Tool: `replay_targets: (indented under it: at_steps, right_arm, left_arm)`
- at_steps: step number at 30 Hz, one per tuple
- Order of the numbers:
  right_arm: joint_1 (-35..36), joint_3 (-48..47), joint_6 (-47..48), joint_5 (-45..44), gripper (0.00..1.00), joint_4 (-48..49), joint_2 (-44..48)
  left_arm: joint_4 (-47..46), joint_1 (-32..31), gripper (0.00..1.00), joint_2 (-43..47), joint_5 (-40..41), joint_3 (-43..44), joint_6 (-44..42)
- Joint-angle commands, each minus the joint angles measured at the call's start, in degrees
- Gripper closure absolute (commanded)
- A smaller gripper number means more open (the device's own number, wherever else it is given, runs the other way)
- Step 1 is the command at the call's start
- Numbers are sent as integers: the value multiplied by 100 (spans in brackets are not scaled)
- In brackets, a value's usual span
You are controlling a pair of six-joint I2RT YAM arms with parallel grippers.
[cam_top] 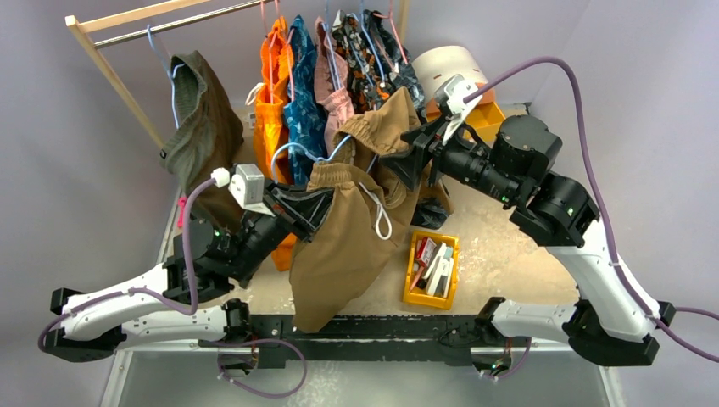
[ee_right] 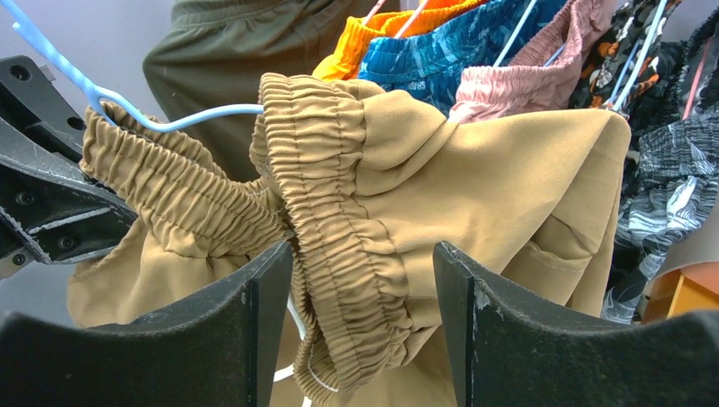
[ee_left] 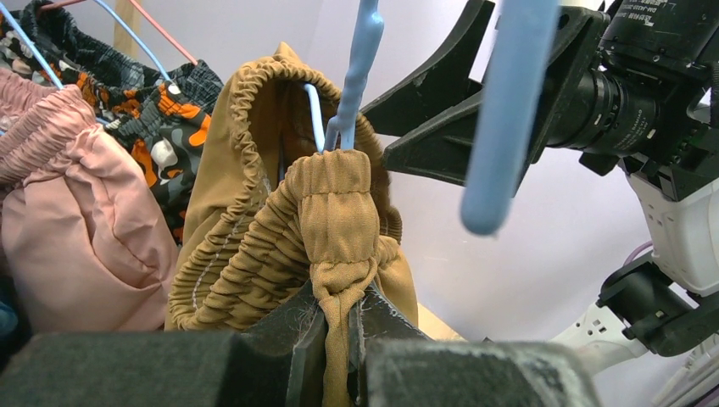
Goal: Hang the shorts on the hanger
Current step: Hang the shorts on the hanger.
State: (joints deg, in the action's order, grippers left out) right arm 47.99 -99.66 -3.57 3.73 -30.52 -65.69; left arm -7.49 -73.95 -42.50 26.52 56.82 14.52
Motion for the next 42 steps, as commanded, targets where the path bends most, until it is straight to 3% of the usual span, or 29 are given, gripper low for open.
replay_targets:
  at_steps: [1,7,15,18,24,31,38,42]
  right_arm:
    - [31,34,129,-79,34,295,11]
    - [35,68,165,-231,25,450,-12]
    - [174,203,379,-743,43,418,-217]
    - [264,197,430,-1089,55,448,-256]
    - [455,-145,460,-2079,100,478,-410]
    - [783,-1033,440,-2867,100,69,-830]
    - [1898,-1521,983,-5186,100,-168,-1503]
    - [2323,-1698,1077,-5697,100,-241,-1733]
  left_arm:
    - [-276,-30,100,30,145,345,121]
    - [-204,-28,100,-45,170,389,134]
    - [-77,-28,100,-170,183,493,191]
    - [18,-26,100,-194,187,550,200]
    - [327,-19,100,-274,204,601,256]
    - [1158,-27,100,-668,239,972,340]
    - [1559,-26,100,-1139,220,1416,285]
    - [1446,-26,100,-1201,302,1464,206]
